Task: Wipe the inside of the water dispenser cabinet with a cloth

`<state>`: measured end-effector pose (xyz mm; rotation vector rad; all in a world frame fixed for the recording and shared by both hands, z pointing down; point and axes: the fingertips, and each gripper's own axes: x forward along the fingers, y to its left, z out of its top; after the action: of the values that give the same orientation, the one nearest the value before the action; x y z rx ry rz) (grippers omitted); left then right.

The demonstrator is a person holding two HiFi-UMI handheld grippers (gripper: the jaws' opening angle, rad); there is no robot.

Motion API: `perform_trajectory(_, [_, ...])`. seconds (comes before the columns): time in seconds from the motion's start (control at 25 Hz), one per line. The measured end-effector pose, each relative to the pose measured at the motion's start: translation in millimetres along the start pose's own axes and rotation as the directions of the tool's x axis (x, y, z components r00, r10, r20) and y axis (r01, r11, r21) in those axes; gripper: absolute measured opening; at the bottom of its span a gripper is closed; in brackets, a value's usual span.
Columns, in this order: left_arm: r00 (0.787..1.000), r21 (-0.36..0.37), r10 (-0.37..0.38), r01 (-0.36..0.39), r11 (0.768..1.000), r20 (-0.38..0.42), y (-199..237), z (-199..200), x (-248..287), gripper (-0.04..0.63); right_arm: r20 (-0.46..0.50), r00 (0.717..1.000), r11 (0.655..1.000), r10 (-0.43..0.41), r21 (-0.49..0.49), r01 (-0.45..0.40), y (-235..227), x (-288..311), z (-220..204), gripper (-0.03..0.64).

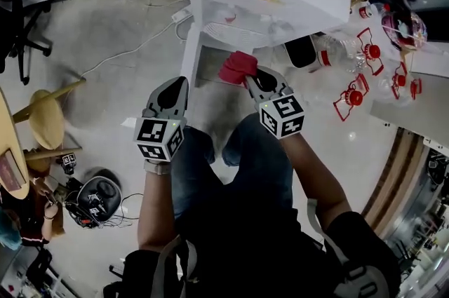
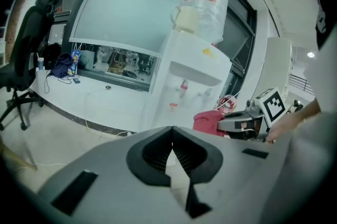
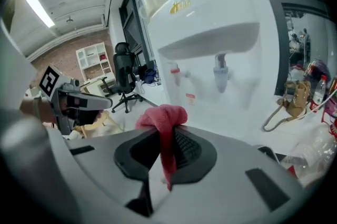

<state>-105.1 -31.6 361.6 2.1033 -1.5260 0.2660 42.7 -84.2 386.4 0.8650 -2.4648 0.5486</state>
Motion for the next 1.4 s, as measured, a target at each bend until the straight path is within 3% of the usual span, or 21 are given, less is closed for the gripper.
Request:
perform_trajectory(0.6, [0.999, 0.098, -0.011, 0.014, 0.995, -0.033, 63, -120, 102, 0.008, -0.037, 0.998, 0.994, 0.042, -0.1, -0.046, -35, 136, -129, 0.048])
perform_trajectory(0.88, [0.999, 0.126, -0.049, 0.052, 0.991, -0.024, 75, -138, 125, 0.008, -0.069, 0.996, 0.982, 0.061, -0.173, -0.072, -66, 184, -176, 0.048])
perform_trajectory(1.2, [0.998, 0.146, -0.032, 0.038, 0.989, -0.046, 86, -162, 134, 0.008, -0.093, 0.992, 0.957, 0.089, -0.267, -0.111, -100, 226, -205, 0.048])
perform_trajectory(1.4, [0.999, 0.145, -0.043, 0.043, 0.988, -0.003, 88, -161, 131, 0.006, -0.063, 0.995, 0.949, 0.077, -0.303, -0.093, -116, 256, -229, 0.048])
